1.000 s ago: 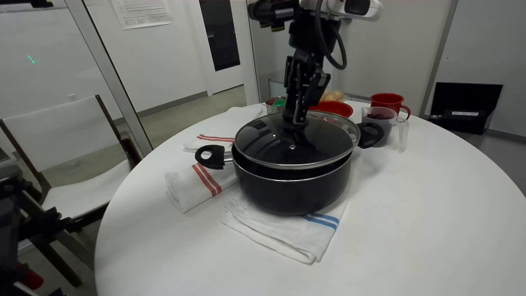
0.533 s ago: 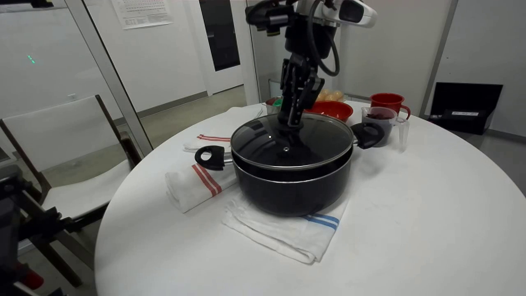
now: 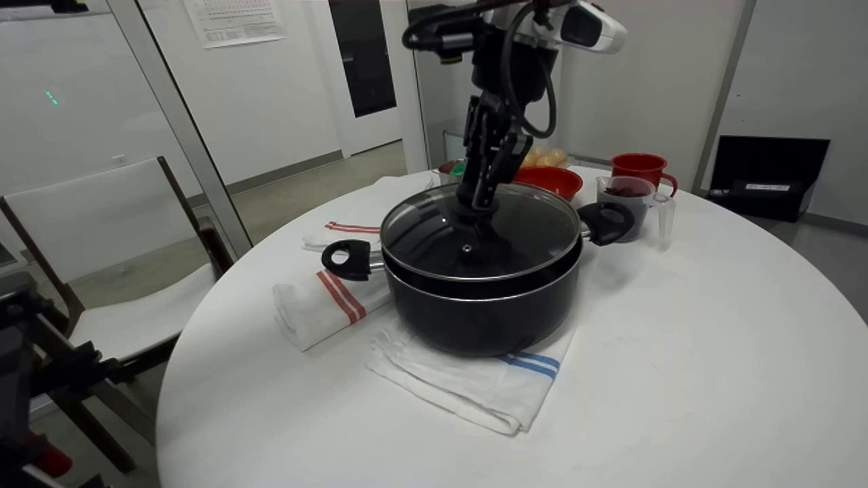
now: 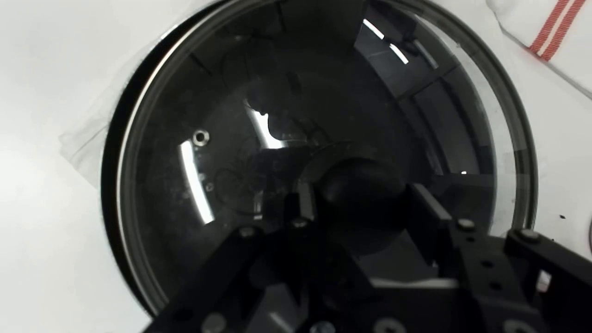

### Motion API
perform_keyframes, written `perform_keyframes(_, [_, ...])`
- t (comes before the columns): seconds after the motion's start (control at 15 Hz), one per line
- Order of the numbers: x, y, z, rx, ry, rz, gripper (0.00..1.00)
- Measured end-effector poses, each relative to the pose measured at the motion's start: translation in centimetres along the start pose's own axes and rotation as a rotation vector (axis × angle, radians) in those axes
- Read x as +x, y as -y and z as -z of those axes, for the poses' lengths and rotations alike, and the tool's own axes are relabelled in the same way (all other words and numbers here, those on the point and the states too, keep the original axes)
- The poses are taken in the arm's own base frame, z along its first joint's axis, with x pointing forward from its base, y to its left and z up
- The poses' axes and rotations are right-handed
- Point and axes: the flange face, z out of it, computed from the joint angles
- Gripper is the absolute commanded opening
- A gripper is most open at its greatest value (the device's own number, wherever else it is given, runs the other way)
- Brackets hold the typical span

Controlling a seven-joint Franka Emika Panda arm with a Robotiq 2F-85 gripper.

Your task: Put the lid on the black pot

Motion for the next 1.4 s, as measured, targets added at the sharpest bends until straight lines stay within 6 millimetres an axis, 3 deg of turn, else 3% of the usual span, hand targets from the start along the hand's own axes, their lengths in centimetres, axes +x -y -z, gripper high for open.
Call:
perform_keyframes(0.47, [0.2, -1.7, -0.3, 0.113, 0.023, -0.040, 0.25])
perform_keyframes(1.4, [0.0, -3.0, -0.4, 0.124, 0.016, -0.066, 0.25])
